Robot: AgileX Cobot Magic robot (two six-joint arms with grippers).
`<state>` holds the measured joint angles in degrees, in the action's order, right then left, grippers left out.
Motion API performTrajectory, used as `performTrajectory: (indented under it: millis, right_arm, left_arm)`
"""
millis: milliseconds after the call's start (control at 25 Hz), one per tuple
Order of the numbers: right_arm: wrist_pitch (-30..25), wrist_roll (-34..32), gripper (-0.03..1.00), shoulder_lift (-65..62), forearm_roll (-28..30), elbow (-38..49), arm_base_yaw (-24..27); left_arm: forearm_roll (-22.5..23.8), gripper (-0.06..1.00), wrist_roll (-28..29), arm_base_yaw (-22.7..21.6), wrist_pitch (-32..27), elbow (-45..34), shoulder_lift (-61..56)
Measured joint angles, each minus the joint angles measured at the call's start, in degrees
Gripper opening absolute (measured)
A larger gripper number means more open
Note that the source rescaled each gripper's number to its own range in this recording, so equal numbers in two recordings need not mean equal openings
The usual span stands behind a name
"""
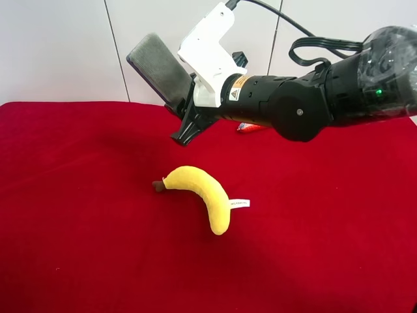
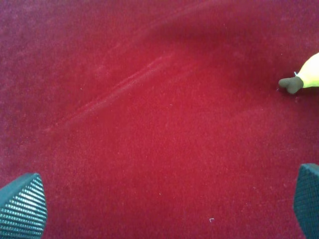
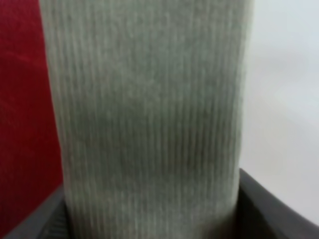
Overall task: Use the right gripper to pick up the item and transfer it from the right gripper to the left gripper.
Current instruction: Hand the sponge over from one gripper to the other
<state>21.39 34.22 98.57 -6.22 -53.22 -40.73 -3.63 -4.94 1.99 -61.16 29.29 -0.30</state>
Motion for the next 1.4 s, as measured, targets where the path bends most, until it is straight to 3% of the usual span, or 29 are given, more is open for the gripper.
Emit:
performTrajectory:
  millis: [840, 1120, 1400]
  right_arm:
    - [0.0, 0.0, 0.00, 0.0, 0.0, 0.0, 0.0]
    - [0.0, 0.0, 0.00, 0.0, 0.0, 0.0, 0.0]
    - [0.0, 0.0, 0.00, 0.0, 0.0, 0.0, 0.0]
  left_arm:
    - [-0.9, 1.00, 0.2, 0.0, 0.5, 0.1, 0.5]
    - [-10.6, 1.00, -0.7, 0.0, 14.0, 3.2, 14.8]
    - [-17.5, 1.00, -8.1, 0.0, 22.1, 11.7, 38.3]
